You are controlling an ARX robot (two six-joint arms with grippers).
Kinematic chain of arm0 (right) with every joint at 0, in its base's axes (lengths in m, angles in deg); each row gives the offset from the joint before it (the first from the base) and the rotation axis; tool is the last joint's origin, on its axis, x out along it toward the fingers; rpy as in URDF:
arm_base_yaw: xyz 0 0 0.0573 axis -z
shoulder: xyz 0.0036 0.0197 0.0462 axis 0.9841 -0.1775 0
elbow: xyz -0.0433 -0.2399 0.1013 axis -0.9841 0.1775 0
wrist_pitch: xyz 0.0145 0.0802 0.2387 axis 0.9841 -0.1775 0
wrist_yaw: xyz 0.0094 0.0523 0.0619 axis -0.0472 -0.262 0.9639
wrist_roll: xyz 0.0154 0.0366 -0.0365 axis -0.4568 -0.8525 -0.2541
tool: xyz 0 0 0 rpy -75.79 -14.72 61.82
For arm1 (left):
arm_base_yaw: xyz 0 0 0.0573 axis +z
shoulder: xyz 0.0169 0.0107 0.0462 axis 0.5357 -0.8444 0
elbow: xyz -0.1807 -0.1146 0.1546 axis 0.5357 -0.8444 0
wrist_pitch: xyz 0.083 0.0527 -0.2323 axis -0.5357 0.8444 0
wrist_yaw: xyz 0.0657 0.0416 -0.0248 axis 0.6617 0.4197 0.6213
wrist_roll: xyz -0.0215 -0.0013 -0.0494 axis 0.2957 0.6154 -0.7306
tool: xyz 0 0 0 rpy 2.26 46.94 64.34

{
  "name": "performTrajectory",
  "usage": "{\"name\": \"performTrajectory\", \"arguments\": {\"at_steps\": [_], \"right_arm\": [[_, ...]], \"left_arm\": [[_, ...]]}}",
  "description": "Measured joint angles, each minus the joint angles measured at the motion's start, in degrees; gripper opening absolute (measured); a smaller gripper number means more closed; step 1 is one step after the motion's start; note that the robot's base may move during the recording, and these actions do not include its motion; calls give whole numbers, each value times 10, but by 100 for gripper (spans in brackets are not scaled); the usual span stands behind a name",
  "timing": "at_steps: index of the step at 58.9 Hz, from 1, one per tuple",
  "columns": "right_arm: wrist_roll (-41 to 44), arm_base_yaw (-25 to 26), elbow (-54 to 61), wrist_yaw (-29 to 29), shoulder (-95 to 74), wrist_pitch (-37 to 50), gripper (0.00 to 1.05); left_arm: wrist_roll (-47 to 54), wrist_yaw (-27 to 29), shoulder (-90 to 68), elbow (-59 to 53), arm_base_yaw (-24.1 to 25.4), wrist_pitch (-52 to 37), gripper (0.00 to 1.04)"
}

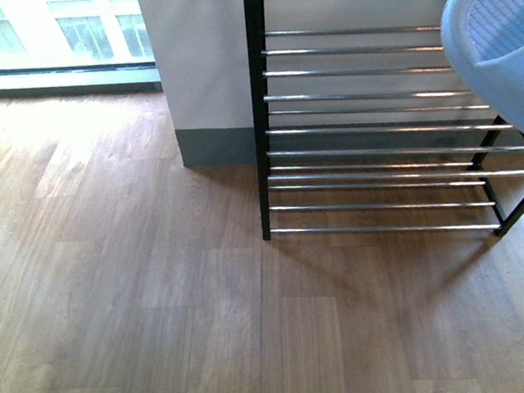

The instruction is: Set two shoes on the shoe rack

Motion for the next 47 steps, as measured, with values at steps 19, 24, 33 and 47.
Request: {"name": "performTrajectory", "arguments": {"at_steps": [19,24,33,47], "right_arm": [[0,0,0,0,0,0,1],[0,0,0,0,0,0,1],[0,0,0,0,1,0,1],[0,0,0,0,1,0,1]], "left_arm": [[0,0,0,0,0,0,2],[0,0,0,0,0,0,2],[0,1,0,0,0,0,2],[0,0,0,0,0,0,2]]}}
